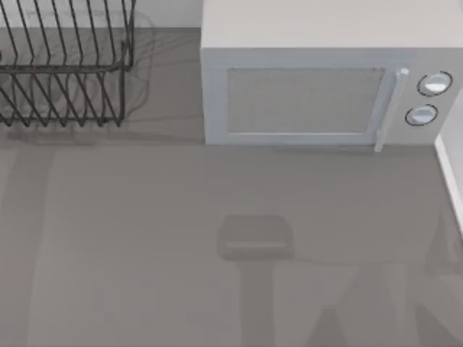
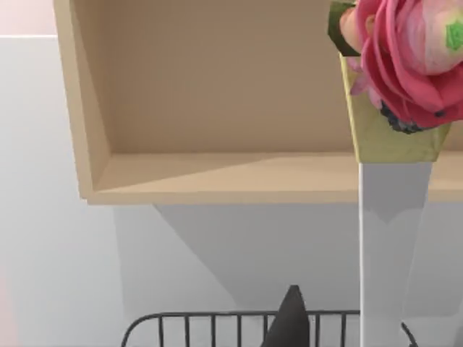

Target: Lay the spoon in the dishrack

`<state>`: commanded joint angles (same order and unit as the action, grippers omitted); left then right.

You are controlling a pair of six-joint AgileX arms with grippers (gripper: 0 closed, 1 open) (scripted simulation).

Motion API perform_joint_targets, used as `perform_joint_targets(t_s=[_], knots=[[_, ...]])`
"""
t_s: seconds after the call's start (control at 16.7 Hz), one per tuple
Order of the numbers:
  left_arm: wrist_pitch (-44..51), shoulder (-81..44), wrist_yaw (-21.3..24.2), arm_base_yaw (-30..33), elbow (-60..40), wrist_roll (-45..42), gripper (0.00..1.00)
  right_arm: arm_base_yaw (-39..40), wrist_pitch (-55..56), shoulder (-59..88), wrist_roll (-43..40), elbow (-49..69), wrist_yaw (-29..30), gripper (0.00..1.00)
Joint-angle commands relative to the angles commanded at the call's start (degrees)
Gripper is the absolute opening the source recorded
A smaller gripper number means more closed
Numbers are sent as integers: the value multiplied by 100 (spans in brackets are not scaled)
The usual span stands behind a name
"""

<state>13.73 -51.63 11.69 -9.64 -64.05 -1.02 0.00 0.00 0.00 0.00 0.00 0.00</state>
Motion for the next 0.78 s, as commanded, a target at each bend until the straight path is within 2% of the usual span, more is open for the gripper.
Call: perform_joint_targets(t_s=[0.48, 0.78], knots=[[-270, -150, -4, -27, 3, 16, 0, 0, 0, 0, 0, 0, 0, 100], [-1763, -1539, -137, 103, 134, 21, 0, 0, 0, 0, 0, 0, 0, 100]])
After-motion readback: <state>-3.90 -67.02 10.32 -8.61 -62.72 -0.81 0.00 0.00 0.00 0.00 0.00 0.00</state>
